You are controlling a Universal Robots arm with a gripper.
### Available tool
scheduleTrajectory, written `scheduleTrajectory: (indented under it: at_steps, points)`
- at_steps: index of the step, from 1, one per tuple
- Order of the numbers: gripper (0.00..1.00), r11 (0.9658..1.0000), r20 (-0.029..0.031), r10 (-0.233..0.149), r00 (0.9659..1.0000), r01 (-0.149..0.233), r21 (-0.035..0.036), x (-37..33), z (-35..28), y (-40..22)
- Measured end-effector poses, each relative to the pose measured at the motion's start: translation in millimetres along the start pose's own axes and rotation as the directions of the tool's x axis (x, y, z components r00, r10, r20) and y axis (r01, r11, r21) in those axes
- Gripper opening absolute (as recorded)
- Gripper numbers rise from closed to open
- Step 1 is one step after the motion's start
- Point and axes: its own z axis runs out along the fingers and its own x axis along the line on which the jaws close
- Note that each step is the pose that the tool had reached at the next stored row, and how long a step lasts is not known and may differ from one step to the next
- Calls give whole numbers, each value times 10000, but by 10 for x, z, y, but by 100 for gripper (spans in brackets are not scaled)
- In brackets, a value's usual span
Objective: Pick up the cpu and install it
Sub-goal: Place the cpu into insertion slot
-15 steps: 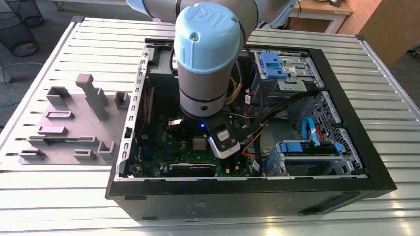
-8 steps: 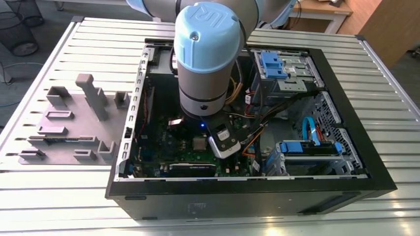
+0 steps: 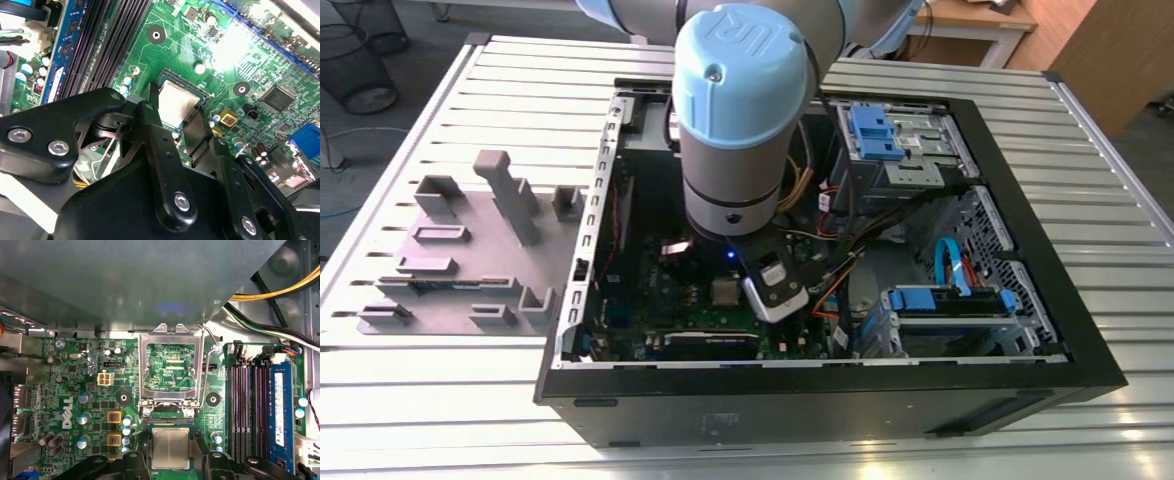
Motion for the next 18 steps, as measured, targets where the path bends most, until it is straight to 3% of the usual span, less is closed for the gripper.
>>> scheduleTrajectory:
  at_steps: [18]
  points:
    - [45,10000,2,1,10000,-1,-1,18,13,0]
